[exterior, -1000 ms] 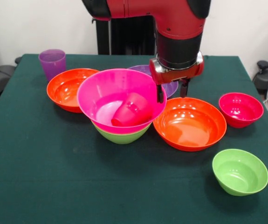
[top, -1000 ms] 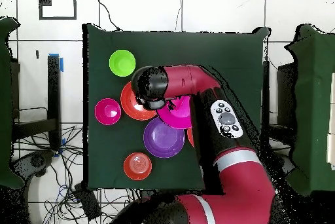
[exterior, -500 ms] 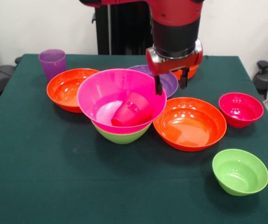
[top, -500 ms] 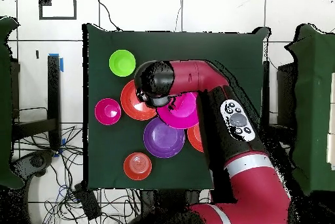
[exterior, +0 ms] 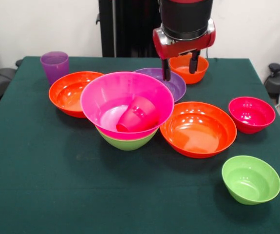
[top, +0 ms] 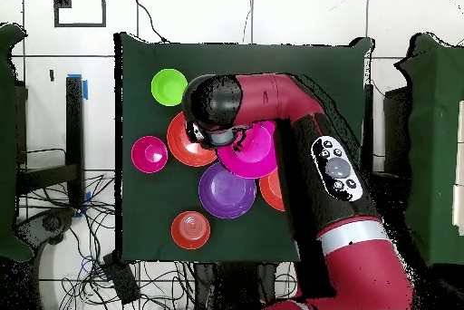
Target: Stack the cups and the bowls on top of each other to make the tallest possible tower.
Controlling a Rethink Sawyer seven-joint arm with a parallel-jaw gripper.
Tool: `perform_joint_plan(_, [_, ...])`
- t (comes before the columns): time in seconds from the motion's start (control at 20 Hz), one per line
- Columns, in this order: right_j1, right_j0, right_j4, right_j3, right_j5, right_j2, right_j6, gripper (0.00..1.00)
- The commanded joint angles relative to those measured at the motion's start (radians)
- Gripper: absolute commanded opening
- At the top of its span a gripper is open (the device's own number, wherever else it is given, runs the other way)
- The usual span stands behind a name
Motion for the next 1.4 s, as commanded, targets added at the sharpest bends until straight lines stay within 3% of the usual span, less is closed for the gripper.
perform_joint_plan(0.05, [0.03,-0.01,-0.095,-0.023,0.086,0.066,-0.284,1.0])
perform_joint_plan(0.65, [0.087,-0.001,-0.188,-0.065,0.053,0.068,-0.268,1.0])
perform_joint_plan(1.4, [0.081,-0.029,-0.22,-0.101,0.086,0.084,-0.293,1.0])
